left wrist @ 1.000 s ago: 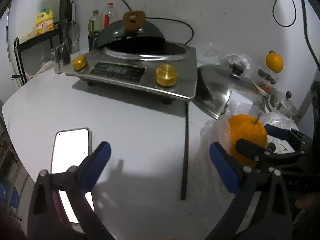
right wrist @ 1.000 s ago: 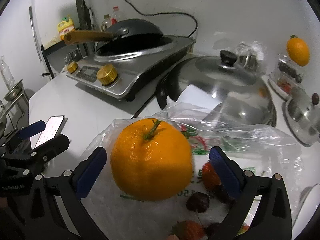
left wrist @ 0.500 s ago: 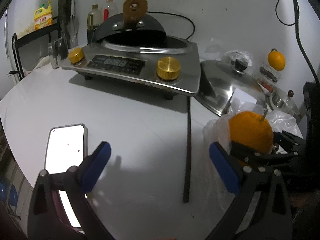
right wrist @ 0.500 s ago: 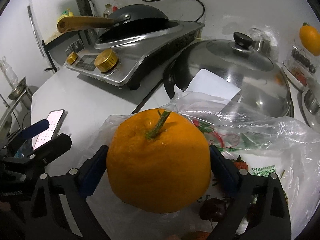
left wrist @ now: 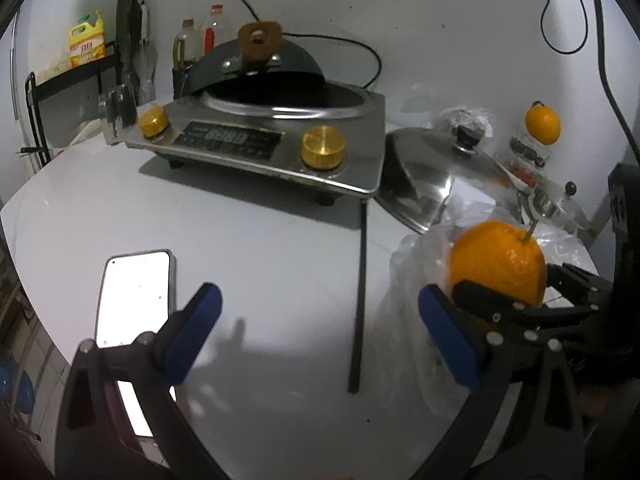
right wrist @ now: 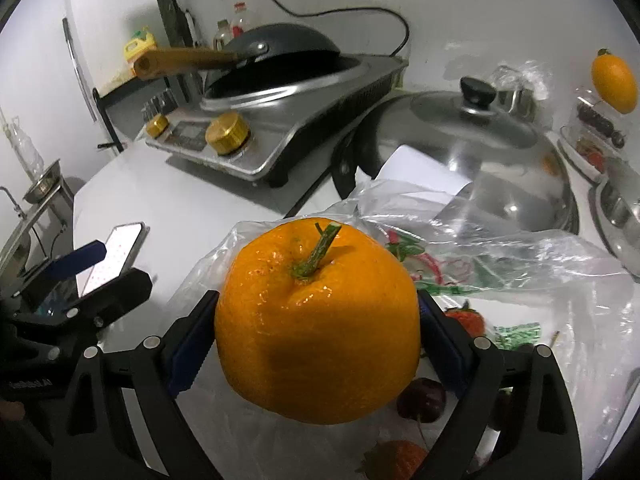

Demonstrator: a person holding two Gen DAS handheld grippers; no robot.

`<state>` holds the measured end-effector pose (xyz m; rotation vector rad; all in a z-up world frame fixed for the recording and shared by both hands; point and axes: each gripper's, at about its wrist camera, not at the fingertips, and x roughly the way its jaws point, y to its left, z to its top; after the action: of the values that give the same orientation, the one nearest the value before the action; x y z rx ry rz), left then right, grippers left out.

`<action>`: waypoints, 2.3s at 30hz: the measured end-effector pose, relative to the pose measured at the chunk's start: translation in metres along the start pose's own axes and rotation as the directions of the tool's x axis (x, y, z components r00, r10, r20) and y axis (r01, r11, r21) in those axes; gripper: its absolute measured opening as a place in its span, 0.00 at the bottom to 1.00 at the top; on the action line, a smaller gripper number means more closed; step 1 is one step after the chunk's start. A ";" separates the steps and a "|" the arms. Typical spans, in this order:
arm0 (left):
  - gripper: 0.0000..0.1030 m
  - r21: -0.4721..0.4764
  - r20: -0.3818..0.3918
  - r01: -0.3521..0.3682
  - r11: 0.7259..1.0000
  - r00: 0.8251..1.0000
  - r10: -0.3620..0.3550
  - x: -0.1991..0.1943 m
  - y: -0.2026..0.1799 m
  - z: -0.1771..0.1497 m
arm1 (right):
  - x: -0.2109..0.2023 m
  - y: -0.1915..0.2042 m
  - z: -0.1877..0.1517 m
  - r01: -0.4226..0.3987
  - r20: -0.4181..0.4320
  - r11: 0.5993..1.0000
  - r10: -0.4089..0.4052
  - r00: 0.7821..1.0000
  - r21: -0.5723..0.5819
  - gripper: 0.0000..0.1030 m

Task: Organize fruits
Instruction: 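Lift the orange with the right gripper and carry it over the white plate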

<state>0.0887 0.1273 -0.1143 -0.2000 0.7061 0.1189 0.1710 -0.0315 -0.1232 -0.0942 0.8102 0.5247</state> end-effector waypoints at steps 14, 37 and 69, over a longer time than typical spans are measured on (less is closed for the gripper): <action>0.97 0.042 0.034 0.033 0.999 0.999 -0.035 -0.031 -0.037 -0.002 | -0.064 -0.018 -0.008 0.033 0.086 0.999 -0.035 0.996 0.025 0.92; 0.97 0.138 0.023 0.057 0.989 0.998 -0.061 -0.051 -0.124 -0.012 | -0.159 -0.119 -0.062 0.170 0.168 0.971 -0.198 0.966 0.168 0.92; 0.97 0.234 -0.032 0.058 0.970 0.998 -0.052 -0.022 -0.224 -0.016 | -0.172 -0.241 -0.111 0.249 0.120 0.923 -0.294 0.948 0.294 0.92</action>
<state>0.1016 -0.0955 -0.0804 0.0059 0.7337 -0.0210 0.1154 -0.3427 -0.1051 0.0923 0.6897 0.1490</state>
